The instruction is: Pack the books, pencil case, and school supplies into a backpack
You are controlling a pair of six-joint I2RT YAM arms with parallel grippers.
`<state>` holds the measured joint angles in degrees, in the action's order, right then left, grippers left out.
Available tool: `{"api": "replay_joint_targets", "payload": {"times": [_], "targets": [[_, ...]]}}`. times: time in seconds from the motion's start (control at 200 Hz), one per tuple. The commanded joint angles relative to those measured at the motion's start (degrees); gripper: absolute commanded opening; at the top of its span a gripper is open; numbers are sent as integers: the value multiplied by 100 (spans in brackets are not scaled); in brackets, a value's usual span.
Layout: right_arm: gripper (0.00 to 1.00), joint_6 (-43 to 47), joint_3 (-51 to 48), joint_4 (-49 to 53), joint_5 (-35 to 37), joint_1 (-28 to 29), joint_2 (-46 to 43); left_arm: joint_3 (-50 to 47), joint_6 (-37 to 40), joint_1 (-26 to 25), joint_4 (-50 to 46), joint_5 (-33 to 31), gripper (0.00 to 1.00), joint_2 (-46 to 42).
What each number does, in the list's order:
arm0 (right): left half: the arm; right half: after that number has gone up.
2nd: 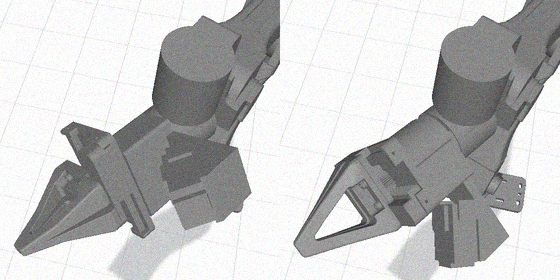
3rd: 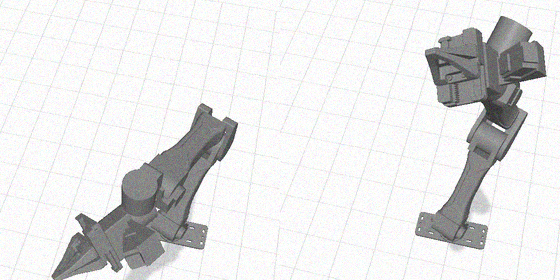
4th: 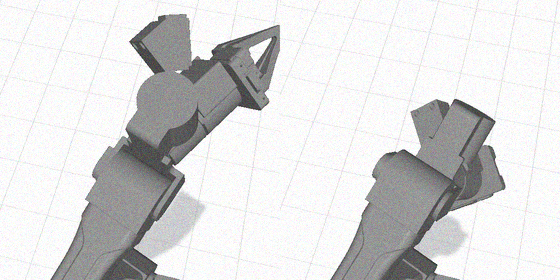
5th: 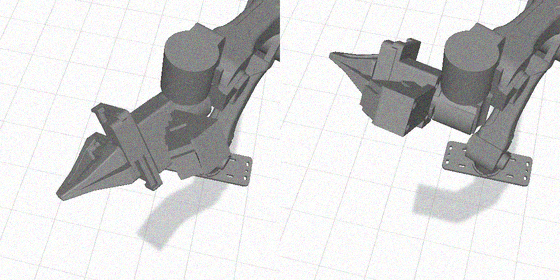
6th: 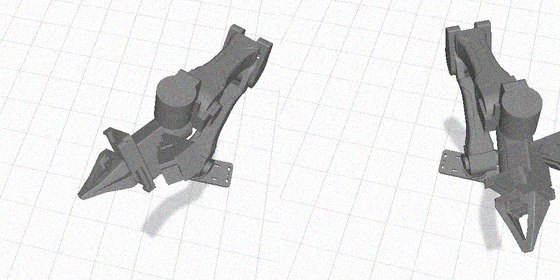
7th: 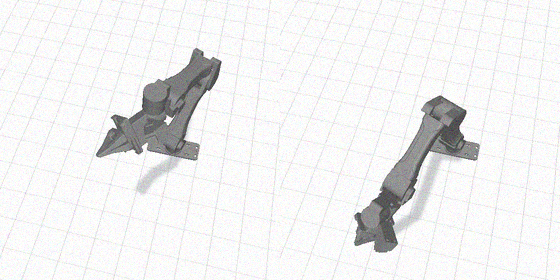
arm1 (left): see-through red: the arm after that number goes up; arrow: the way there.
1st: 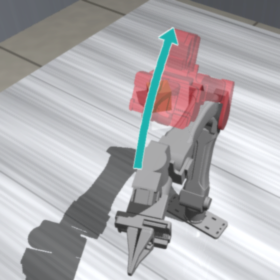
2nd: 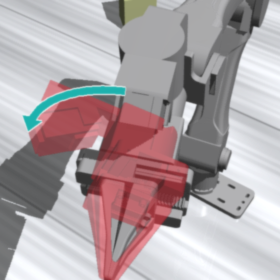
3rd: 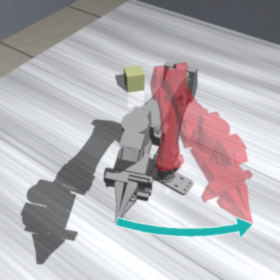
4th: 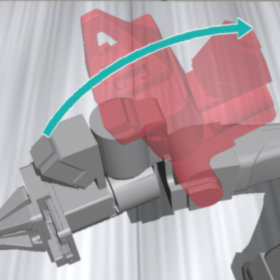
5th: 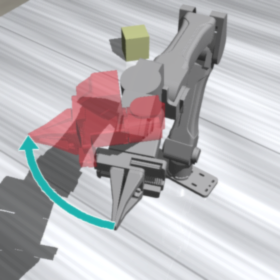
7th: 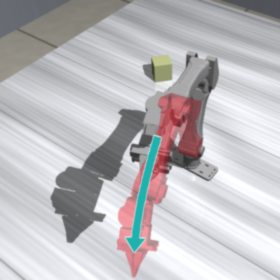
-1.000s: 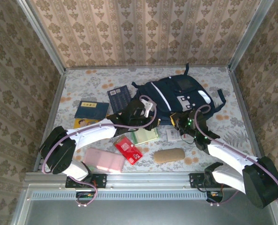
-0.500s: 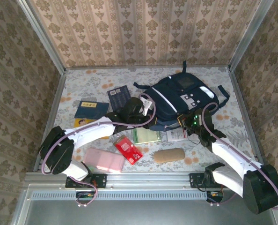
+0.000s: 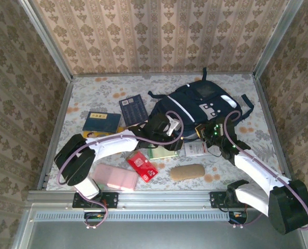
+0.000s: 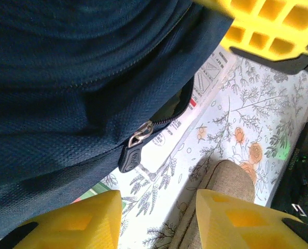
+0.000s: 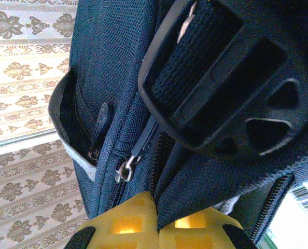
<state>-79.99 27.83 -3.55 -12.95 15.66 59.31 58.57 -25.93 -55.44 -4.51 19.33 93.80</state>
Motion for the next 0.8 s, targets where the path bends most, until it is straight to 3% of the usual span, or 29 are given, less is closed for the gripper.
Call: {"api": "replay_joint_targets", "payload": {"times": [0.0, 0.54, 0.69, 0.795], "targets": [[0, -256, 284, -333, -182, 26, -106, 174, 34, -8, 72, 0, 43, 124], [0, -586, 407, -592, -291, 192, 62, 561, -9, 95, 412, -564, 46, 771], [0, -650, 381, -665, -296, 198, 72, 655, 8, 141, 398, -715, 40, 863], [0, -676, 372, -678, -290, 198, 72, 706, 1, 148, 427, -737, 28, 950]]}}
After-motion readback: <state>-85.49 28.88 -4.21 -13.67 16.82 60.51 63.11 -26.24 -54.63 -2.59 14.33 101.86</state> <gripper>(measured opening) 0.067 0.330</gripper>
